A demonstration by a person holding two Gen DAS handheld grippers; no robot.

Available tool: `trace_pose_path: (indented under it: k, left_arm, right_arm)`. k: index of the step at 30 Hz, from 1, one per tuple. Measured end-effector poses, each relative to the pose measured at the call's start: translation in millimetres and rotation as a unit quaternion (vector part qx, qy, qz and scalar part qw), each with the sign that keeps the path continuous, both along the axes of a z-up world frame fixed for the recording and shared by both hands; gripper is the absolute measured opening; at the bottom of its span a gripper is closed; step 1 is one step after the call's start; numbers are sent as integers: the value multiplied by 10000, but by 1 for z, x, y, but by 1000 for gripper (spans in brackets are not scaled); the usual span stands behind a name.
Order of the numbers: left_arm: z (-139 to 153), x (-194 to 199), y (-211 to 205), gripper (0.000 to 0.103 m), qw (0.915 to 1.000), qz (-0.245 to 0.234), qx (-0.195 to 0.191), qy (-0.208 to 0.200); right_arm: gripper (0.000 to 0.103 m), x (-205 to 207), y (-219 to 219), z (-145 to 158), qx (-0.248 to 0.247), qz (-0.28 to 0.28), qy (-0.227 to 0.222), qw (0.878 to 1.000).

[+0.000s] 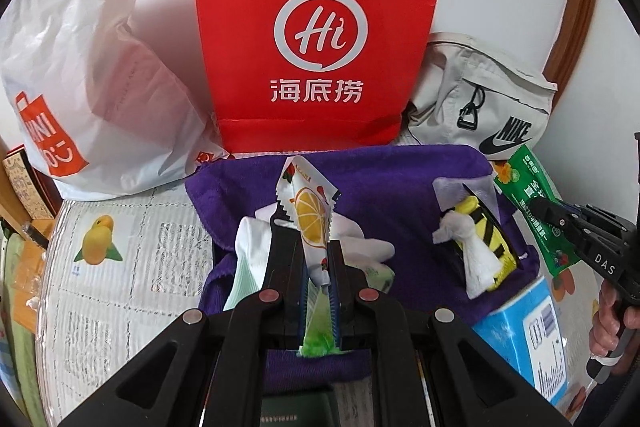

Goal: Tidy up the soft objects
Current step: 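Carry the orange-slice sachet with left gripper while right gripper carries green sachet to towel, then open both grippers to drop the two sachets onto the towel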

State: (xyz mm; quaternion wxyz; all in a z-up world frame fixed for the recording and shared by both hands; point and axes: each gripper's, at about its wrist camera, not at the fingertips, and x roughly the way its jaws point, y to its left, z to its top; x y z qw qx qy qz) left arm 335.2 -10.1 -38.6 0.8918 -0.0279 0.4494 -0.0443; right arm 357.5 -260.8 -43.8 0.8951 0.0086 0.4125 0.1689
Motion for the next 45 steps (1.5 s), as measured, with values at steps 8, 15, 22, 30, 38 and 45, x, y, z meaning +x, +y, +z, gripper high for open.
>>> trace_pose_path:
  k: [8, 15, 22, 30, 38, 45]
  left_arm:
    - [-10, 22, -5, 10, 9998, -88, -98, 164]
    - [-20, 37, -7, 12, 9992, -158, -187, 323]
    - [-30, 42, -6, 12, 9985, -122, -290, 439]
    - [-29, 42, -8, 33, 9986, -144, -243, 438]
    - [-23, 39, -5, 52, 9989, -44, -30, 463]
    - [-6, 23, 2, 54, 9995, 21, -34, 327]
  right_arm:
    - [9, 21, 4, -17, -73, 93, 154, 9998]
    - [9, 35, 6, -31, -214, 80, 308, 9993]
    - [10, 39, 8, -39, -273, 83, 407, 9988]
    - [19, 37, 13, -38, -109, 272, 458, 9985]
    - [48, 33, 17, -31, 36, 330, 371, 9988]
    - [52, 19, 16, -17, 78, 255, 295, 9992]
